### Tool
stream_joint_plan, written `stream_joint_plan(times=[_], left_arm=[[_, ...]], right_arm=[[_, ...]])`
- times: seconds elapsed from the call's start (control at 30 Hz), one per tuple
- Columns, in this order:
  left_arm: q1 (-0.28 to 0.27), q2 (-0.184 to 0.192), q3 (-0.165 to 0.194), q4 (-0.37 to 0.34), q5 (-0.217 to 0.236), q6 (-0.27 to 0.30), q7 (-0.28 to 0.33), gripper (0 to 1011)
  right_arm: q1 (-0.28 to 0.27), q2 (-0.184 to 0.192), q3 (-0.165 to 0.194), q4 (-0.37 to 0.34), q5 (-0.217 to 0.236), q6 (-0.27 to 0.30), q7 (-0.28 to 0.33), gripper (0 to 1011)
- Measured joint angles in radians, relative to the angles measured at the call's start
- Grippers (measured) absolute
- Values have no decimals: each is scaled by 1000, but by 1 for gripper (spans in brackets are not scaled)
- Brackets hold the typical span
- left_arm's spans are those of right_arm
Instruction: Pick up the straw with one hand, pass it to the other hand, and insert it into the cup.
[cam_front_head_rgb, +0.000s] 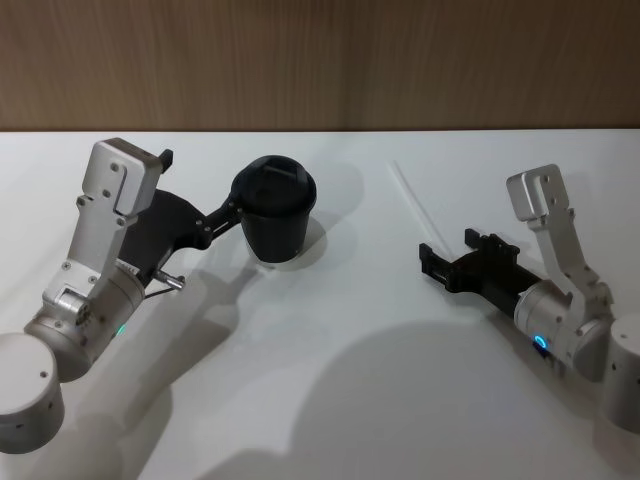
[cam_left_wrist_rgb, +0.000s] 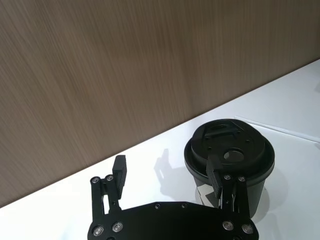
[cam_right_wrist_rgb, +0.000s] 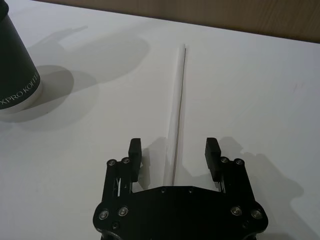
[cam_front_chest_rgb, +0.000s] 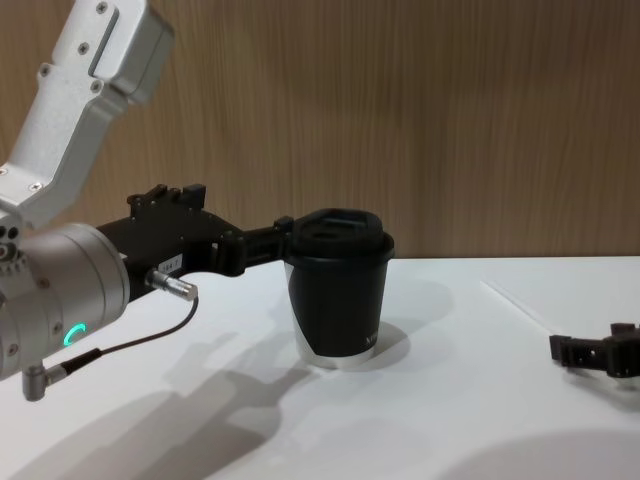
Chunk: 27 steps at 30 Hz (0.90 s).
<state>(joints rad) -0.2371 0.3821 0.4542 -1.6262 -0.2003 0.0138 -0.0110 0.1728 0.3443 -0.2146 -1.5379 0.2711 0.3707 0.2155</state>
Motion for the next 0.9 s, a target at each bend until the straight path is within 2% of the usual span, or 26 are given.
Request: stream_joint_plan(times=[0.03, 0.17, 0.27, 0.3, 0.43, 0.5, 0.53, 0.57, 0.63, 0.67, 0.83, 0.9], left_arm=[[0, 0, 0, 0, 0, 0, 0, 1003], [0, 0, 0, 0, 0, 0, 0, 1003], [0, 0, 0, 0, 0, 0, 0, 1003], [0, 0, 0, 0, 0, 0, 0, 1003], [0, 0, 0, 0, 0, 0, 0, 1003], [0, 0, 0, 0, 0, 0, 0, 1002], [0, 0, 0, 0, 0, 0, 0, 1003], [0, 0, 0, 0, 0, 0, 0, 1003], [0, 0, 0, 0, 0, 0, 0, 1003], [0, 0, 0, 0, 0, 0, 0, 1003], [0, 0, 0, 0, 0, 0, 0, 1003], [0, 0, 0, 0, 0, 0, 0, 1003]], right_arm=[[0, 0, 0, 1, -1, 1, 0, 764], [0, -2, 2, 3, -3, 2, 3, 686], [-1, -3, 4, 3, -5, 3, 5, 565], [-1, -4, 4, 3, -5, 4, 5, 565], [-4, -5, 7, 4, -7, 7, 8, 404], [-5, -6, 9, 4, -8, 8, 10, 342], [-5, -6, 9, 4, -8, 8, 10, 342], [-6, -7, 10, 3, -8, 9, 12, 284], [-7, -7, 11, 3, -9, 10, 13, 247], [-8, -7, 11, 3, -10, 10, 15, 191], [-9, -7, 12, 4, -13, 12, 23, 55], [-10, -7, 12, 4, -13, 12, 25, 46]])
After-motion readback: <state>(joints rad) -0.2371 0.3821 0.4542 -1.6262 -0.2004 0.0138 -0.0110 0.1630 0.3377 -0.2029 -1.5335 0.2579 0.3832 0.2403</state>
